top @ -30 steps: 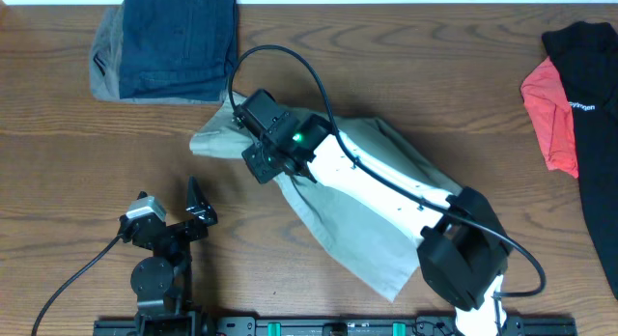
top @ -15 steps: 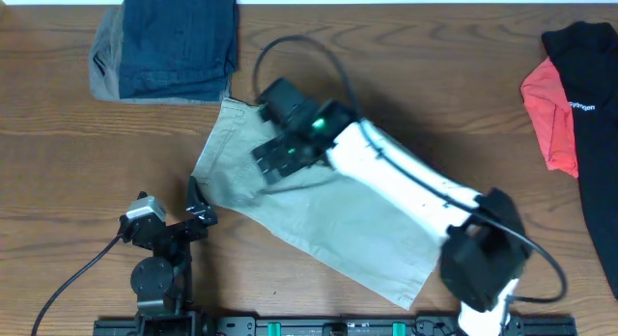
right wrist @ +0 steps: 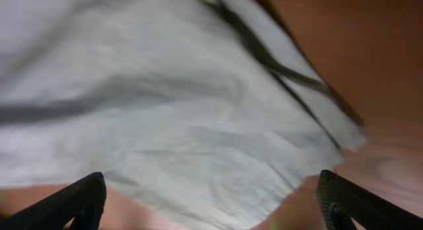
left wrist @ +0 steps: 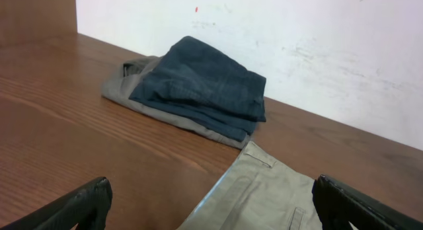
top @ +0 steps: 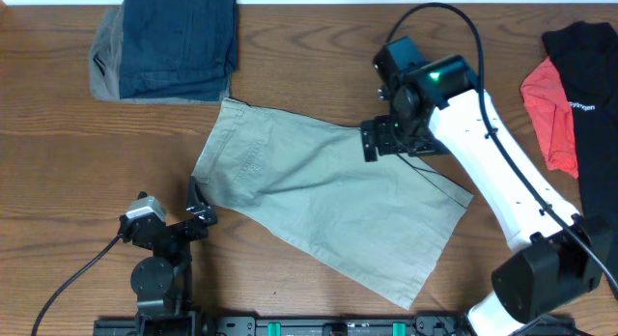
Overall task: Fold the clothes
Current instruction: 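Release the shorts and move the right gripper to their right edge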
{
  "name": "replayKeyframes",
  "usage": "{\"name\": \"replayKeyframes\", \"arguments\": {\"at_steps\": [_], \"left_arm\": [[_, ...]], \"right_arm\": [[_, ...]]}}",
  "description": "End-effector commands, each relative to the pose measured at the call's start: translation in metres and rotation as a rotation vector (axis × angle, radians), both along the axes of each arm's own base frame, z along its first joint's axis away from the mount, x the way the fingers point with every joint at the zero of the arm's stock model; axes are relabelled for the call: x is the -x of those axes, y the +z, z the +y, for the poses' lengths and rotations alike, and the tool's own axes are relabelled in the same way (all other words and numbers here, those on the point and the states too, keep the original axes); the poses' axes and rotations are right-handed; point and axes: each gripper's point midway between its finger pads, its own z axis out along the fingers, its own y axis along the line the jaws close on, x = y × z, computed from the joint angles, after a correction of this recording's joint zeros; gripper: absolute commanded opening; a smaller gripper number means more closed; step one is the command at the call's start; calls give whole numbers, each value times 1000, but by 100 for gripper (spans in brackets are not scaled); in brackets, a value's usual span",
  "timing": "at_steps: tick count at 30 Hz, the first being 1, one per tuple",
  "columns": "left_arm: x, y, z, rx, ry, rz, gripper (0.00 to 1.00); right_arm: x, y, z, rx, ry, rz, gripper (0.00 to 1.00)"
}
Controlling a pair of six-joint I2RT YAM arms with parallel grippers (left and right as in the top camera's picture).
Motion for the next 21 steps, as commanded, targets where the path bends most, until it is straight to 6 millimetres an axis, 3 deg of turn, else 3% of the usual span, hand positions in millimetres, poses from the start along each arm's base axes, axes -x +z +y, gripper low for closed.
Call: {"name": "replayKeyframes", "arguments": {"at_steps": [1,8,16,19,21], "left_arm": [[1,-18,3,-11,12,54,98],[1,-18,3,-11,12,54,98],[1,-18,3,-11,12,54,98],[1,-18,3,-11,12,54,98],[1,-18,3,-11,12,54,98]], "right_arm": [[-2,-20,-34,107,-96,19,99],[15,-58,-74,117,-207,130,98],[28,-100,-97,102,-286,174,70],[36,-113,-101,98,-302,194,51],[41,-120,-104,102,-303,204,50]]}}
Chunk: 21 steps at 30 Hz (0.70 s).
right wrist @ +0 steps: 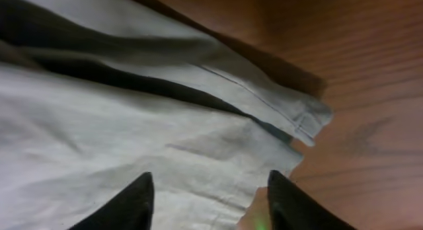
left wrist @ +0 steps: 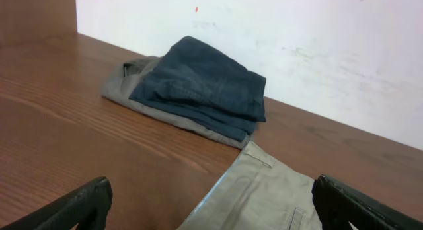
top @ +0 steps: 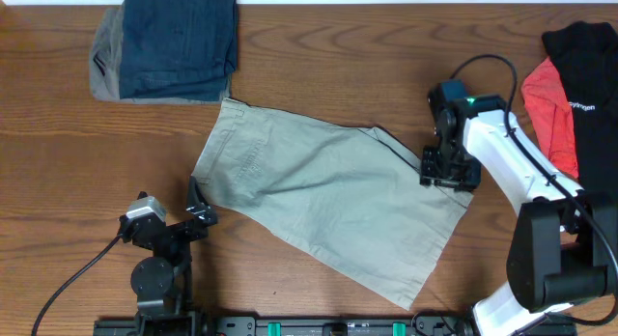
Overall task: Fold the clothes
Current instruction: 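Release the shorts and move the right gripper to their right edge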
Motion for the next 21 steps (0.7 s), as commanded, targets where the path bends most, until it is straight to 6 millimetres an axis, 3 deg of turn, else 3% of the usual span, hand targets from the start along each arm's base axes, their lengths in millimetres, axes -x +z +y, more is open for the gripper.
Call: {"name": "replayKeyframes", "arguments": {"at_steps": [1,13,15,16,21], "left_arm": [[1,-18,3,-11,12,54,98],[1,-18,3,-11,12,54,98],[1,-18,3,-11,12,54,98],[1,-18,3,-11,12,54,98],[1,-18,3,-11,12,54,98]], "right_arm": [[10,-13,-5,0,-14,31,51],[10,-53,-16,25,-24,-47,65],[7,-55,-19,23,-37,-63,58],[6,-56,-21,23,-45,-69,47],[3,-58,-28,20,-60,-84,29]]}}
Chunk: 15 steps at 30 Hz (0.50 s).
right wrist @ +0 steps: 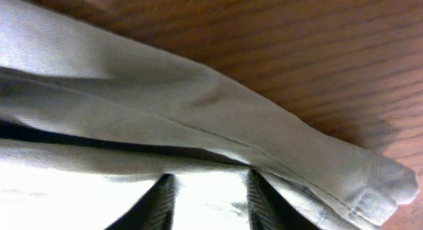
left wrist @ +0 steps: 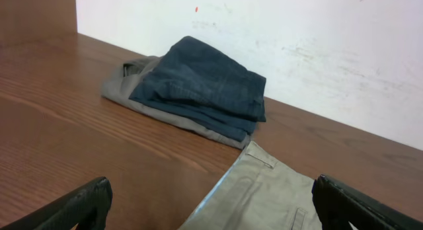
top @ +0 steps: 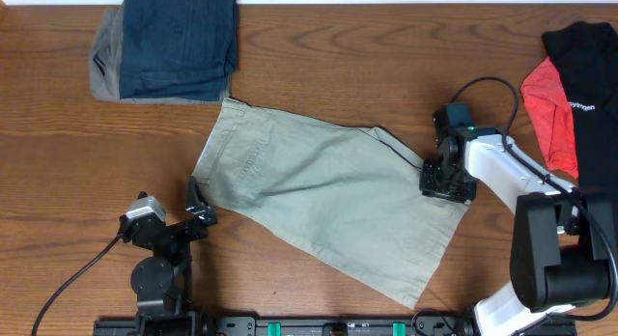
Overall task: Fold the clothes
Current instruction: 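Release the shorts and move the right gripper to their right edge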
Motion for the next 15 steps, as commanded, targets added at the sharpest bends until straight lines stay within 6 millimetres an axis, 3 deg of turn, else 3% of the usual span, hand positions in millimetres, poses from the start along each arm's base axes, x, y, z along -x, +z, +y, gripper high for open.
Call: {"name": "replayKeyframes", "arguments": {"at_steps": [1,8,15], "left_arm": [[1,-18,3,-11,12,54,98],[1,-18,3,-11,12,54,98],[1,-18,3,-11,12,54,98]], "right_arm": [[7,-8,-21,63,-31,22,24],[6,-8,-22,67,-28,16,1],[-5,-7,-31,117,-31,-29,2]]}}
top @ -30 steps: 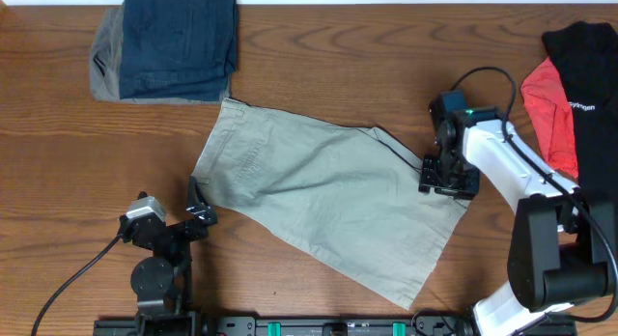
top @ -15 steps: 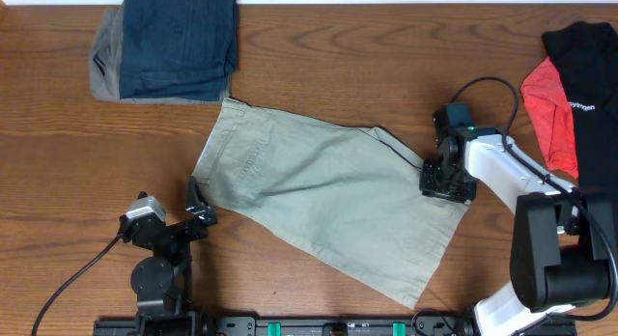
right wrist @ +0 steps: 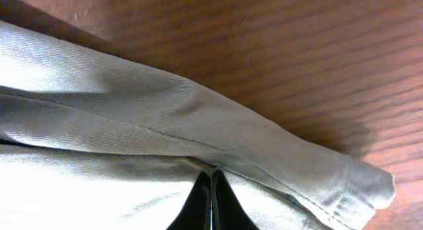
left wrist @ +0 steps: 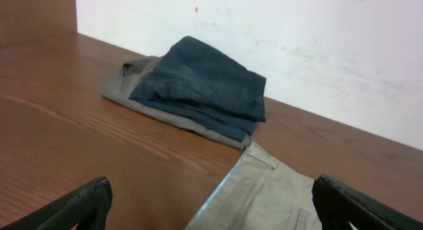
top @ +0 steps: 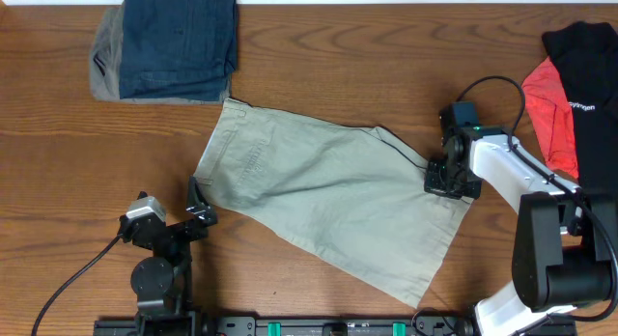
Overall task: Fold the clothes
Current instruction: 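Release the shorts and move the right gripper to their right edge, then grasp the shorts' right hem and pull it rightward to flatten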
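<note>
Khaki shorts (top: 328,201) lie spread flat and slanted across the middle of the table. My right gripper (top: 446,179) is down at their right hem, and in the right wrist view the gripper (right wrist: 211,190) is shut, pinching a fold of the shorts' cloth (right wrist: 132,117) beside the hem seam. My left gripper (top: 198,206) rests low at the front left, just off the shorts' waistband corner. The left gripper (left wrist: 211,213) is open wide, with the waistband of the shorts (left wrist: 271,190) lying ahead between its fingers, untouched.
A folded stack, blue jeans on a grey garment (top: 174,42), sits at the back left, the stack (left wrist: 198,84) standing against a white wall. A black and a red garment (top: 570,85) lie heaped at the right edge. A cable loops above the right arm.
My right gripper's fingers, slightly apart over the hem cloth before, are now shut together on it. The shorts have shifted very slightly to the right. The left arm has not moved.
My right gripper stood wide open over the shorts' upper middle. It was then at their right hem with narrower fingers, then pressed low on the hem, almost shut. Now it pinches the cloth. The left gripper stayed open and still throughout.
</note>
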{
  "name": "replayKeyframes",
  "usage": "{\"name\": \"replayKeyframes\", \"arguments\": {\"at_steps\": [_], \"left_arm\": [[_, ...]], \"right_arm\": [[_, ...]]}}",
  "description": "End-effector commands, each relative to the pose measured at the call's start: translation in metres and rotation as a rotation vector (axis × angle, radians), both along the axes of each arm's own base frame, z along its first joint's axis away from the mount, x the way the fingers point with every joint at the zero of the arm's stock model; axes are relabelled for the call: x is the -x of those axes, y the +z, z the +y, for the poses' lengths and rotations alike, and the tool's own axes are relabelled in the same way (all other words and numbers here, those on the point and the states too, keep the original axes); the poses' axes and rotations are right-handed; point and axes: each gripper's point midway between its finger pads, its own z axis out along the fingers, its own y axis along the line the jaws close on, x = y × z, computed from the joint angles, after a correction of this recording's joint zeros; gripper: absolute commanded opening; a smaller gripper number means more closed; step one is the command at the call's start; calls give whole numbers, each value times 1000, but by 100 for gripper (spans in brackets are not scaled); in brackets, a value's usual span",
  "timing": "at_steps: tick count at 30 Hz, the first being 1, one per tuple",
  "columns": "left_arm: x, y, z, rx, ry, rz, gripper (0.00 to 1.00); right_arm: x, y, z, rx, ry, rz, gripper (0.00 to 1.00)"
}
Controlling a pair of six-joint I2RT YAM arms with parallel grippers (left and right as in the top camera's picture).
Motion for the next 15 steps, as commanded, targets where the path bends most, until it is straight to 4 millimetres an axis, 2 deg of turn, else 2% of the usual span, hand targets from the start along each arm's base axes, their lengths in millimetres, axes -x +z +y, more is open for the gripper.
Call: {"name": "replayKeyframes", "arguments": {"at_steps": [1,6,9,15], "left_arm": [[1,-18,3,-11,12,54,98],[1,-18,3,-11,12,54,98],[1,-18,3,-11,12,54,98],[1,-18,3,-11,12,54,98]], "right_arm": [[1,-6,-23,101,-19,-2,1],[-9,-4,-39,123,-62,-41,1],[-20,0,-55,123,-99,-75,1],[-48,22,-83,96,-153,-154,1]]}}
